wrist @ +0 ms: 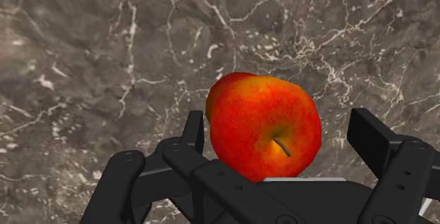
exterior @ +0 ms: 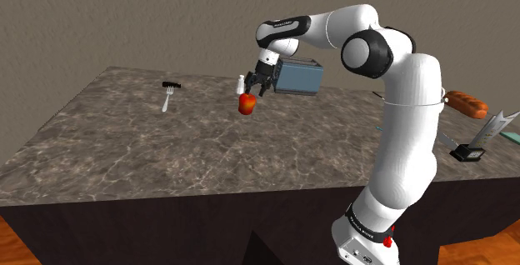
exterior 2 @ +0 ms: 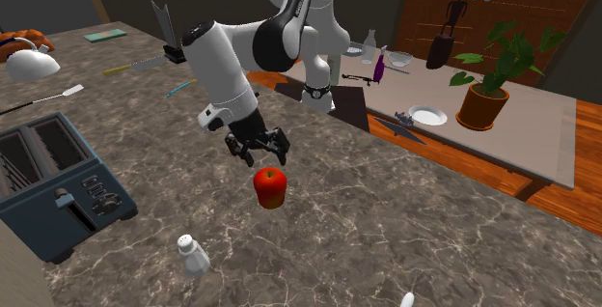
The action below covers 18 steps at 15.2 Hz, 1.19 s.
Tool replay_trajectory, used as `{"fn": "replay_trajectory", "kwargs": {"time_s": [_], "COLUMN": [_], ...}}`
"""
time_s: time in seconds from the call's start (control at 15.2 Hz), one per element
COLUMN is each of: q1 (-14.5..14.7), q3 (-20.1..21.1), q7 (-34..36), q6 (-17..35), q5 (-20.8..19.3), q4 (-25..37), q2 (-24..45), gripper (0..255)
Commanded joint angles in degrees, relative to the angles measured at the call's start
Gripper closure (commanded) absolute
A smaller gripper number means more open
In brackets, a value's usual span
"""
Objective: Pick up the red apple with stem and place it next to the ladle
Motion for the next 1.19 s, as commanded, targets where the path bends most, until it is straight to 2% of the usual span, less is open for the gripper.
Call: {"fn": "replay_trajectory", "kwargs": {"time_s": [0.0,0.26,0.73,0.79,1.12], "q1": [0.1,0.5,0.5,0.5,0.5], "q3": [0.1,0.4,0.4,0.4,0.4], "q7": [-0.3,-0.6,-0.6,-0.6,-0.6], "q6": [1.4,3.8,3.8,3.8,3.8], "q5": [0.3,0.6,0.6,0.6,0.6], "q4": [-1.0,-2.7,-2.7,-2.7,-2.7], "q2": [0.3,1.0,1.0,1.0,1.0], "gripper": [0,0,0,255,255]}}
